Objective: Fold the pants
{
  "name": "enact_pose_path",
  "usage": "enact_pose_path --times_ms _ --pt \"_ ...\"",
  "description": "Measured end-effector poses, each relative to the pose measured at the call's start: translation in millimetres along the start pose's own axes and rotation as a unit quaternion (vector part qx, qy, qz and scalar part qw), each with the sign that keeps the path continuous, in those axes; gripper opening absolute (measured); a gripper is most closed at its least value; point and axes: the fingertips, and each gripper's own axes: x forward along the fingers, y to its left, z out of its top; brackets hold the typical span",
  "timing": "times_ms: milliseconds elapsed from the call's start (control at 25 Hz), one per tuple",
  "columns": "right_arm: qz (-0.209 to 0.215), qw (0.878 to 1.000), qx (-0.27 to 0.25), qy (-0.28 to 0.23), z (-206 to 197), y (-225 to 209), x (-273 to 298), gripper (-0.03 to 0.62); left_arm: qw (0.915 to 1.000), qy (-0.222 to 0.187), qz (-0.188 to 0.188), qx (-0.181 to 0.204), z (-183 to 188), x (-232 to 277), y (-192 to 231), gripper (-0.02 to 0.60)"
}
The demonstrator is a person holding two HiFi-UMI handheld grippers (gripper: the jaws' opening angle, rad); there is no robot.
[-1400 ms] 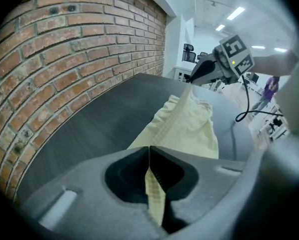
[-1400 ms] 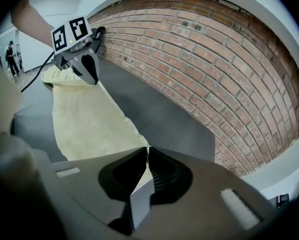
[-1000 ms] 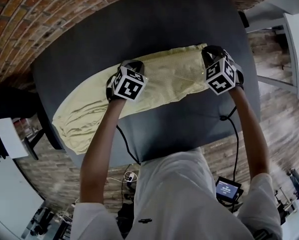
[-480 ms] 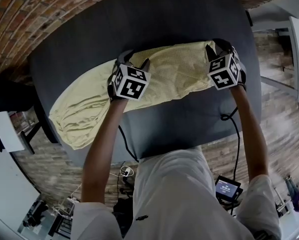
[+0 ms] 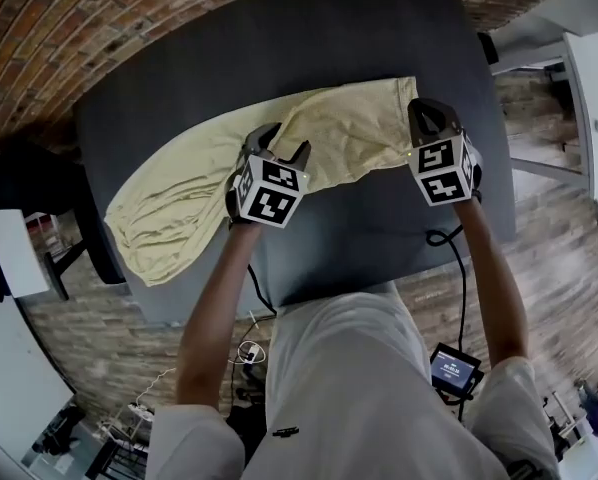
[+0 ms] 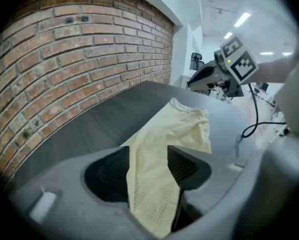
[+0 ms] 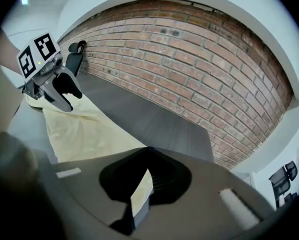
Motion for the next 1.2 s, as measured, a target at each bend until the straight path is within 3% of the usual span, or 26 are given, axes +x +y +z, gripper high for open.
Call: enact_pose_path --times_ms 240,480,720,920,1200 --pt "0.010 1.000 0.001 -0.023 -10.6 24.1 -44.1 0.005 0.9997 -0.015 0.017 -0.002 -8.7 -36.8 -30.5 0.218" --pt "0.043 0.997 0.018 -0.060 -19.7 45.3 -92.6 0.005 0.9983 -0.034 0.044 -0.014 -19.0 -73.0 -62.4 0.150" --pt "0.066 0.994 0.029 -0.088 -29.6 68.6 -139.1 0.005 0.9971 -0.047 0.050 -0.035 -39.4 -109.2 -106.8 0.005" --pt "0.087 0.990 0.030 -0.108 -33.9 98.0 -170.7 0.005 0.9934 -0.058 0.074 -0.065 -62.9 -141.5 -139.4 0.005" --pt "0.123 0.983 -0.007 -0.135 -25.6 147.9 -197.1 0.005 0.9878 -0.052 0.109 -0.098 -109.4 -175.6 -156.2 0.005"
